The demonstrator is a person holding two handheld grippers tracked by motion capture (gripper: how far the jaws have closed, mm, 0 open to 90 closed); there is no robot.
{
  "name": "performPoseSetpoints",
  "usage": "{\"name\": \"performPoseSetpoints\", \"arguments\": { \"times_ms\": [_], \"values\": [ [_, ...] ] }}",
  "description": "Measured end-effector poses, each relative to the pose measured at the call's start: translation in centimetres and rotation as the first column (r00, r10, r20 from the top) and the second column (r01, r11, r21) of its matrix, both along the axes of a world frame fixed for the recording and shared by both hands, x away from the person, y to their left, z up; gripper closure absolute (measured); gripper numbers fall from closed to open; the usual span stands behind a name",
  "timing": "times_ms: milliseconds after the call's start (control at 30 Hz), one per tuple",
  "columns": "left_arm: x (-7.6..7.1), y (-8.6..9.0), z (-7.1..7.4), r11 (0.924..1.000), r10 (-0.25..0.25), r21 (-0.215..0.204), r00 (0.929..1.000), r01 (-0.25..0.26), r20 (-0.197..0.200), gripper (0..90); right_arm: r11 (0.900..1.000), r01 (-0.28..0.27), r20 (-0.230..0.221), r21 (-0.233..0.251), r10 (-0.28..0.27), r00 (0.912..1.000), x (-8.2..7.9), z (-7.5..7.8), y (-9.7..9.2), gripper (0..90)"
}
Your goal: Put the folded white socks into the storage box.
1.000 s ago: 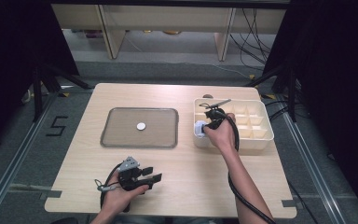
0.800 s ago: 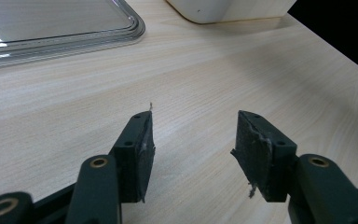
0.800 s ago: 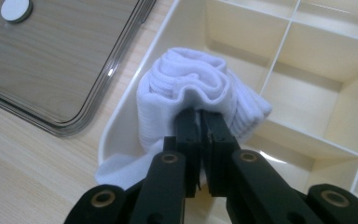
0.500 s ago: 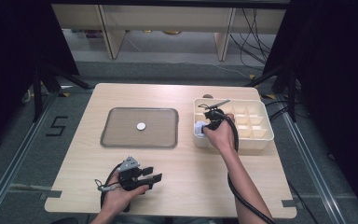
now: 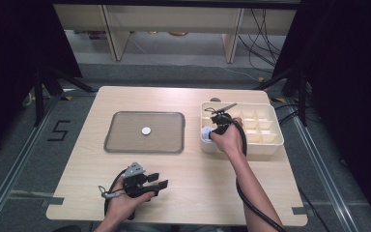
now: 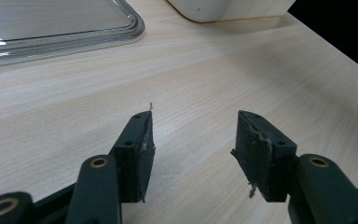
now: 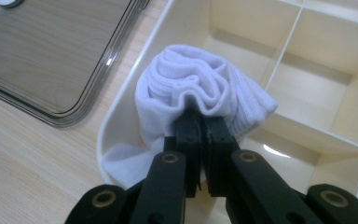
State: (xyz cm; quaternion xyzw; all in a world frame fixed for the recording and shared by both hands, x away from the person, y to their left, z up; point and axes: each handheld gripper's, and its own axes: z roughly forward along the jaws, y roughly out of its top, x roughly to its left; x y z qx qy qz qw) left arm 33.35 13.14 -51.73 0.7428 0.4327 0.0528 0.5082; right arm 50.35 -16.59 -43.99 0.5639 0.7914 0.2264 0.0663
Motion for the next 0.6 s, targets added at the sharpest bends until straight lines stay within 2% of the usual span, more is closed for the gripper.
{"name": "performPoseSetpoints", "arguments": {
  "times_ms": [200,267,300,500,533,600],
  "values": [
    [-0.01,0.01,0.01,1.0000,-0.002,0.003,1.0000,0.002,0.001,46.4,1.0000,0.002,-0.004,0.004,-0.002,1.0000,-0.06,-0.06,0.10,87.2],
    [0.00,0.01,0.02,1.0000,0.000,-0.001,1.0000,0.000,0.000,46.4,0.9997,0.016,-0.019,-0.020,-0.016,0.9997,0.02,-0.20,0.19,87.4],
    [0.00,0.01,0.03,1.0000,0.000,-0.001,1.0000,0.000,0.000,46.4,0.9998,0.000,-0.012,-0.022,0.000,0.9999,0.09,-0.26,0.07,87.4],
    [0.01,0.04,0.03,1.0000,-0.004,-0.002,1.0000,0.004,-0.001,46.4,1.0000,0.005,-0.037,-0.008,-0.005,0.9993,0.18,-0.30,0.17,87.5],
    [0.01,0.04,0.02,1.0000,-0.002,-0.002,1.0000,0.002,-0.001,46.4,0.9996,-0.006,-0.033,-0.028,0.005,0.9995,0.27,-0.36,0.14,87.7],
    [0.01,0.05,0.02,1.0000,-0.003,-0.002,1.0000,0.003,-0.001,46.4,0.9995,-0.007,-0.039,-0.031,0.006,0.9992,0.31,-0.39,0.20,87.7]
  ]
}}
